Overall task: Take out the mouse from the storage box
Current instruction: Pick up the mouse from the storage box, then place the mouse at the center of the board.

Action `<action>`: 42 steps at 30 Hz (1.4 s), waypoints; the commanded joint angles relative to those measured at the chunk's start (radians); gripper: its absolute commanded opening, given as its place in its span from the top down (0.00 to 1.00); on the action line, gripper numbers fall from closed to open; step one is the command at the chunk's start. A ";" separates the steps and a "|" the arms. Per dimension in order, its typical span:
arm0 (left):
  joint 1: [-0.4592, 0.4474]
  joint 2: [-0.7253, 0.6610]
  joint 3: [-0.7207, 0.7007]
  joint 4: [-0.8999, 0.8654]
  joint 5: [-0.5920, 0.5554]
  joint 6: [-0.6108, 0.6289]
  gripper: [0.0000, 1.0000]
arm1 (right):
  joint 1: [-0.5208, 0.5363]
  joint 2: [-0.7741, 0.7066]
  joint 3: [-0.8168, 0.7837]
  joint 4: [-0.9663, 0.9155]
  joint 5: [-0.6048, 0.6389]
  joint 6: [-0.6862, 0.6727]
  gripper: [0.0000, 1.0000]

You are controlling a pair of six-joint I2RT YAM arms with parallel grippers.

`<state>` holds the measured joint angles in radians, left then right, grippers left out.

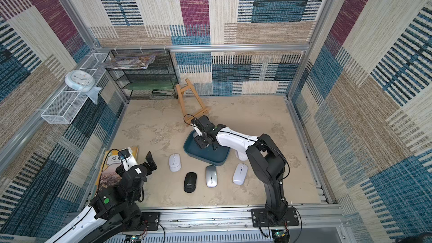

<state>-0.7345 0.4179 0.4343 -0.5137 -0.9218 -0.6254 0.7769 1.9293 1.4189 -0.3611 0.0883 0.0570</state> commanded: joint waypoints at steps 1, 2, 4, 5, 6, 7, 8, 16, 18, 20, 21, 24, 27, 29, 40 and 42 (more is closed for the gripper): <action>0.001 -0.005 0.000 -0.011 -0.015 -0.006 0.01 | -0.019 -0.037 0.015 -0.033 0.022 0.013 0.50; 0.001 -0.005 0.000 -0.010 -0.013 -0.006 0.01 | -0.030 -0.049 0.017 -0.040 0.026 0.015 0.50; 0.001 -0.004 0.001 -0.009 -0.011 -0.006 0.01 | -0.051 -0.068 0.021 -0.052 0.032 0.021 0.50; 0.001 -0.004 0.001 -0.009 -0.011 -0.007 0.01 | -0.063 -0.078 0.023 -0.057 0.035 0.024 0.50; 0.001 -0.004 0.001 -0.011 -0.011 -0.006 0.01 | -0.074 -0.086 0.024 -0.060 0.041 0.028 0.50; 0.001 -0.005 0.001 -0.011 -0.011 -0.006 0.01 | -0.088 -0.095 0.025 -0.063 0.048 0.032 0.50; 0.001 -0.005 0.001 -0.011 -0.010 -0.007 0.01 | -0.101 -0.101 0.024 -0.068 0.057 0.039 0.50; 0.001 -0.005 0.002 -0.014 -0.011 -0.006 0.01 | -0.218 -0.107 0.033 -0.096 0.111 0.097 0.50; 0.001 -0.005 0.002 -0.014 -0.012 -0.007 0.01 | -0.255 -0.101 0.033 -0.100 0.113 0.120 0.50; 0.001 -0.005 0.001 -0.013 -0.012 -0.006 0.01 | -0.289 -0.090 0.033 -0.104 0.110 0.145 0.50; 0.001 -0.004 0.000 -0.012 -0.012 -0.005 0.01 | -0.303 -0.085 0.032 -0.105 0.107 0.155 0.50; 0.001 -0.002 0.000 -0.011 -0.015 -0.005 0.01 | -0.340 -0.067 0.025 -0.104 0.096 0.187 0.50; 0.001 0.003 -0.003 -0.007 -0.018 -0.003 0.01 | -0.368 -0.043 0.022 -0.102 0.085 0.209 0.50; 0.001 0.008 -0.005 -0.003 -0.020 -0.003 0.01 | -0.383 -0.026 0.020 -0.100 0.082 0.222 0.50; 0.003 0.071 -0.008 0.029 -0.025 0.000 0.01 | -0.420 0.069 0.020 -0.078 0.053 0.233 0.50; 0.003 0.079 -0.009 0.035 -0.025 0.001 0.01 | -0.419 0.081 0.019 -0.075 0.053 0.232 0.49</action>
<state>-0.7338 0.4889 0.4274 -0.5018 -0.9348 -0.6281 0.3592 1.9976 1.4357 -0.4503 0.1474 0.2855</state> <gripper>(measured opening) 0.993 0.613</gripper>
